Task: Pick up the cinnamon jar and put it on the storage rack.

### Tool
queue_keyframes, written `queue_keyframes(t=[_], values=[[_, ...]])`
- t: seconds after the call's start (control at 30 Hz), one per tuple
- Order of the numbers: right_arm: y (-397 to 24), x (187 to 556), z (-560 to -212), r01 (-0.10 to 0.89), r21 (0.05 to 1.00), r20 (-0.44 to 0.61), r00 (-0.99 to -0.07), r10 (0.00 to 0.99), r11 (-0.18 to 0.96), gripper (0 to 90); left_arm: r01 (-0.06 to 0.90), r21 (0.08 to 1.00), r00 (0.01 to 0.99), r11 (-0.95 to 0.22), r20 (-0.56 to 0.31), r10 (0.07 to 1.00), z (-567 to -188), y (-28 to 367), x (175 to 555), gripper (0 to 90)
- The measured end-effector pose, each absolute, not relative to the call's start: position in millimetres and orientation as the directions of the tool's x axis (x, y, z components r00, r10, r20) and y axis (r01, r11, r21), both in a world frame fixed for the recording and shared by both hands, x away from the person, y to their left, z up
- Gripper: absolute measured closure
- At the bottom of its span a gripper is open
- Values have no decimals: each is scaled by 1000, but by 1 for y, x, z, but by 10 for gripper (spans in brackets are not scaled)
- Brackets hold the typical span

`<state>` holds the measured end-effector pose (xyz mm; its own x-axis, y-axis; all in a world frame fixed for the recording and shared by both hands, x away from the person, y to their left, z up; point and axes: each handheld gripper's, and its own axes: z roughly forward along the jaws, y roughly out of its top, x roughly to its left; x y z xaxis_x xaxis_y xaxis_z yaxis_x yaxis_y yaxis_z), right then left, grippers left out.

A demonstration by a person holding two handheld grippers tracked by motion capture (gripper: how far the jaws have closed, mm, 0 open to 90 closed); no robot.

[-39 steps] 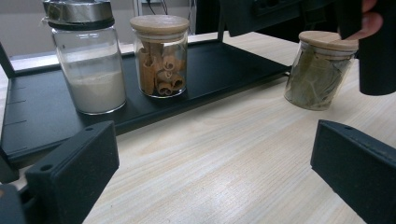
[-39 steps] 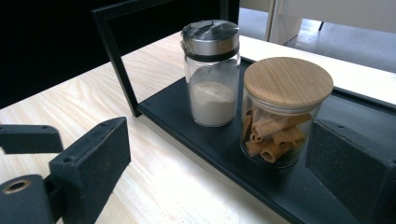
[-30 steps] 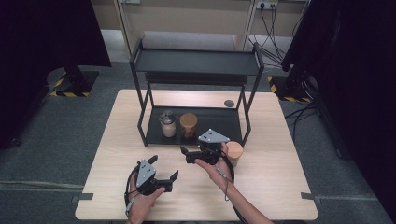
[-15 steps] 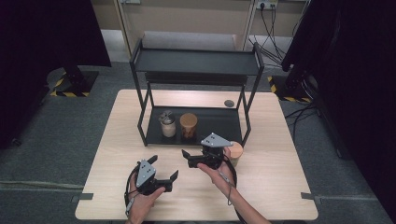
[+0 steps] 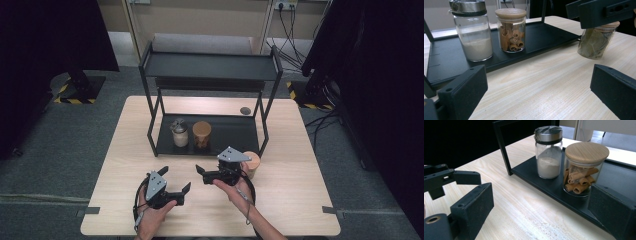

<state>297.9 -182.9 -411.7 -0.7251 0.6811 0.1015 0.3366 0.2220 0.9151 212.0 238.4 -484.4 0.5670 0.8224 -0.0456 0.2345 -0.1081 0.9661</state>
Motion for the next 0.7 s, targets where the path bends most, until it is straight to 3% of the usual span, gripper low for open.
queue_keyframes(t=[0.7], values=[[-189,289,-416,338,912,101,-732,674,231,74,230,968,568,-103,-47,822,-484,240,212,8]])
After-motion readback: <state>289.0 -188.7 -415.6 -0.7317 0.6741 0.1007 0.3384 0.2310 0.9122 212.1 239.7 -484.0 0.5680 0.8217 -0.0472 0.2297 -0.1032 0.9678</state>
